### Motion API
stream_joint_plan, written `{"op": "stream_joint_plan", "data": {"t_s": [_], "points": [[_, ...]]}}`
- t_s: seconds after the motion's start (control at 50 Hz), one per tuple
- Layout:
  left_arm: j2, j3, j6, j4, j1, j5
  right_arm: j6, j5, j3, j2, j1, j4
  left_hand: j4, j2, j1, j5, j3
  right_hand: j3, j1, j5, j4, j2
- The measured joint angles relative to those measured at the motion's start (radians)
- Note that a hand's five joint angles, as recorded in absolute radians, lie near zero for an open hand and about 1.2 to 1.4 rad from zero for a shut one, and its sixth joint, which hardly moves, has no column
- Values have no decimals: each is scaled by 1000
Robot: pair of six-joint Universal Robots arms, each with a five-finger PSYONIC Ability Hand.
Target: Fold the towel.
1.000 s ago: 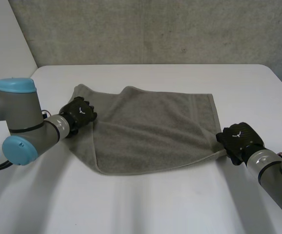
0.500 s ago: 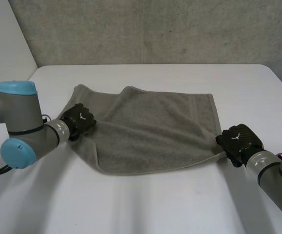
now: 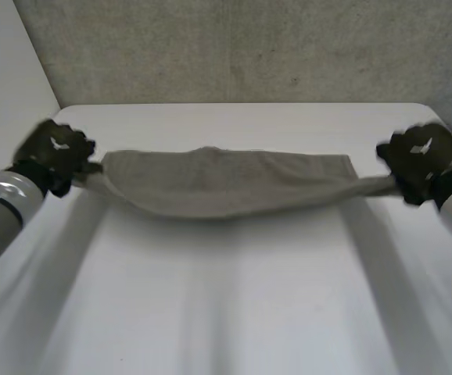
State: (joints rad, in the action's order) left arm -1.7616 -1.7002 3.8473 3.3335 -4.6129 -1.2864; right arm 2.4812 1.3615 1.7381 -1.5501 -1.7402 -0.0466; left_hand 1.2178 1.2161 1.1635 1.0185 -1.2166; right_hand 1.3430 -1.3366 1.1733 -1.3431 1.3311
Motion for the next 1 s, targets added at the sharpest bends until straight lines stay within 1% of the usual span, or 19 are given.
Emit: {"op": "stream_joint_plan", "data": {"t_s": [0.02, 0.04, 0.06, 0.1, 0.12, 0.14, 0.22, 0.32, 0.44, 0.52, 0.6, 0.7, 0.74, 0.78, 0.82, 0.9, 1.0], "points": [[19, -10, -22, 8, -3, 0, 11, -3, -14, -16, 1, 18, 0, 0, 0, 0, 0, 0, 0, 0, 0, 0], [63, -32, -75, 21, -10, 0, 34, -12, -48, -48, 5, 63, 0, 0, 0, 0, 0, 0, 0, 0, 0, 0], [78, -40, -94, 25, -12, 0, 41, -15, -59, -57, 6, 79, 0, 0, 0, 0, 0, 0, 0, 0, 0, 0], [149, -79, -184, 35, -21, -1, 67, -34, -121, -92, 13, 166, 0, 0, 0, 1, 0, 0, 0, 0, 0, 0], [162, -87, -201, 36, -22, -1, 71, -39, -135, -97, 14, 187, 0, 0, 0, 1, 0, 0, 0, 0, 0, 0], [198, -114, -248, 37, -25, -1, 74, -50, -167, -104, 16, 240, 0, 0, 0, 1, 0, 0, 0, 0, 0, 3], [274, -199, -338, 34, -29, -2, 46, -77, -240, -95, 19, 387, 0, 0, 0, 1, 0, 0, 0, 0, 0, 5], [322, -311, -373, 31, -30, -8, -66, -83, -272, -37, 17, 516, 0, 0, 0, 1, 0, 0, 0, 0, 0, 5], [330, -404, -369, 37, -41, -11, -180, -77, -252, 22, 17, 575, 0, 0, 0, 1, 0, 0, 0, 0, 0, 5], [316, -446, -366, 60, -71, -9, -232, -73, -237, 70, 17, 594, 0, 0, 0, 1, 0, 0, 0, 0, 0, 5], [269, -455, -370, 121, -91, -11, -245, -71, -259, 144, 13, 590, 0, 0, 0, 1, 0, 0, 0, 0, 0, 5], [187, -417, -377, 222, -69, -41, -224, -65, -327, 249, 2, 563, 0, 0, 0, 1, 0, 0, 0, 0, 0, 5], [139, -385, -383, 273, -47, -73, -207, -59, -371, 305, -6, 543, 0, 0, 0, 1, 0, 0, 0, 0, 0, 5], [72, -333, -393, 327, -16, -126, -181, -43, -438, 380, -21, 510, 0, 0, 0, 1, -1, 0, 0, 0, 0, 5], [26, -292, -397, 353, 5, -163, -163, -28, -486, 429, -30, 488, 1, 0, 0, 1, -1, 0, 0, 0, 0, 5], [-91, -181, -405, 390, 48, -242, -120, 15, -604, 536, -51, 436, 1, 1, 0, 1, -1, 0, 0, 0, 0, 5], [-236, -24, -410, 398, 82, -300, -77, 55, -729, 637, -69, 371, 1, 1, 0, 1, -1, 0, 0, 0, 0, 5]]}}
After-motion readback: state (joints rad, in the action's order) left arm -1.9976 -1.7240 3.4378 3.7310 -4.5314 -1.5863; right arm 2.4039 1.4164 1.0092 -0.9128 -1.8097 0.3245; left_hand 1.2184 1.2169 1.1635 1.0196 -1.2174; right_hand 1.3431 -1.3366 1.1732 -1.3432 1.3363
